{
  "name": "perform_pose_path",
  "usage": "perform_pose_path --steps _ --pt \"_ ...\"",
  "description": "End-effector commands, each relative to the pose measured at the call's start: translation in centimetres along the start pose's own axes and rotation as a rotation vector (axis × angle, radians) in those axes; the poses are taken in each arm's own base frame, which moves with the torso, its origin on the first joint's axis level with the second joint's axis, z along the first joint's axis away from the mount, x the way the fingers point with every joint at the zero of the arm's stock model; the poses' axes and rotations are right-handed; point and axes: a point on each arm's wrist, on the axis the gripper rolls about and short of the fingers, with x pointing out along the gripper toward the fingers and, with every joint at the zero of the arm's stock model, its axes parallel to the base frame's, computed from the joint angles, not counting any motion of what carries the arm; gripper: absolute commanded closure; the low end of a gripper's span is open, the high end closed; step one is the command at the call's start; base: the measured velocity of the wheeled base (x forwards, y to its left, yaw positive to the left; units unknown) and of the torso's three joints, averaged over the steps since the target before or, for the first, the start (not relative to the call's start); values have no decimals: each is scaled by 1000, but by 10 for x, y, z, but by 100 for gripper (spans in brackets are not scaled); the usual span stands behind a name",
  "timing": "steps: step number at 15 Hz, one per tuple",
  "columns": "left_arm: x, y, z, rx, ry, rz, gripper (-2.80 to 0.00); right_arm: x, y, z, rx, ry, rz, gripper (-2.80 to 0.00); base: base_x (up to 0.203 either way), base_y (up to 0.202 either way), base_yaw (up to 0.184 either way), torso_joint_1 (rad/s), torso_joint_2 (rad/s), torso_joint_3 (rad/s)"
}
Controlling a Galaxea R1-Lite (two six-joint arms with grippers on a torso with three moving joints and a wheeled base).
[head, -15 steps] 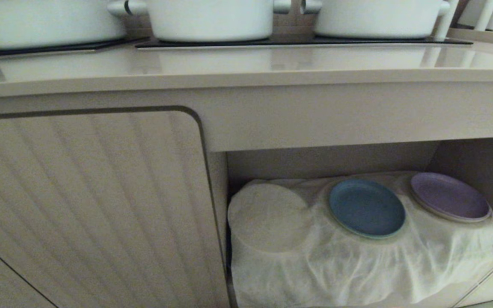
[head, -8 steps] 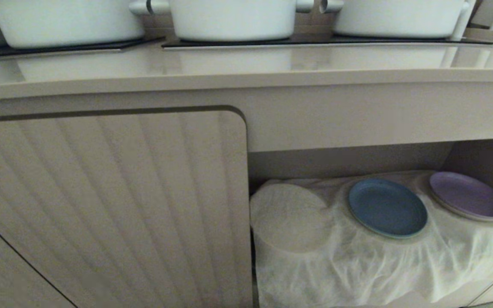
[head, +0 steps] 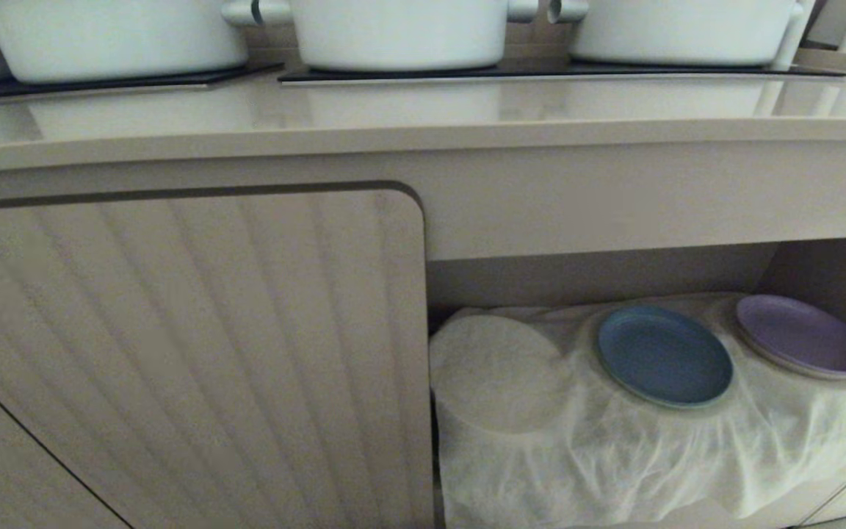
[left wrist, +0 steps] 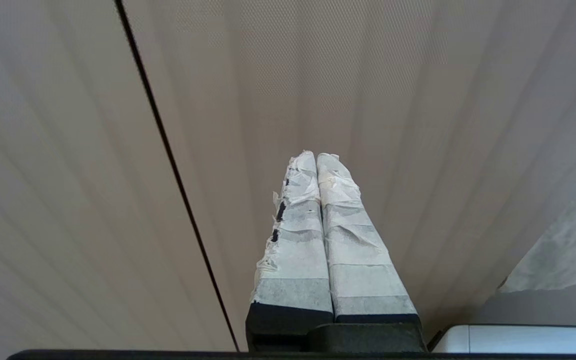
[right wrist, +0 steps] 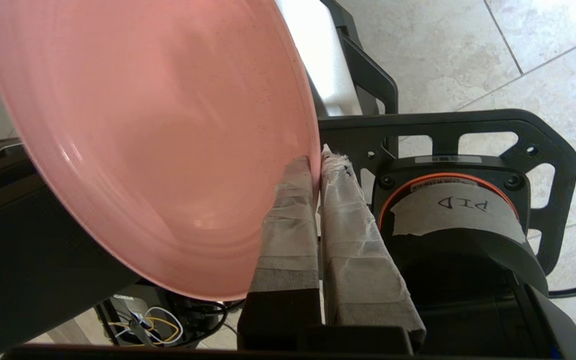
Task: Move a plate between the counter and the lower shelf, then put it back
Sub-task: Put the plate in the cupboard
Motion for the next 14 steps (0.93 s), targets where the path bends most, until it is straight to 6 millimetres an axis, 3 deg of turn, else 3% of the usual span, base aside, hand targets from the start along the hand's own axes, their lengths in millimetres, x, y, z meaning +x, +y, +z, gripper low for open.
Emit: perform_pose_path --steps 1,14 --pt "0 0 0 -1 0 0 0 -1 0 0 1 0 2 0 0 0 0 0 0 0" --pt "0 0 0 0 -1 0 0 4 6 12 -4 -45 25 0 0 0 0 0 0 0"
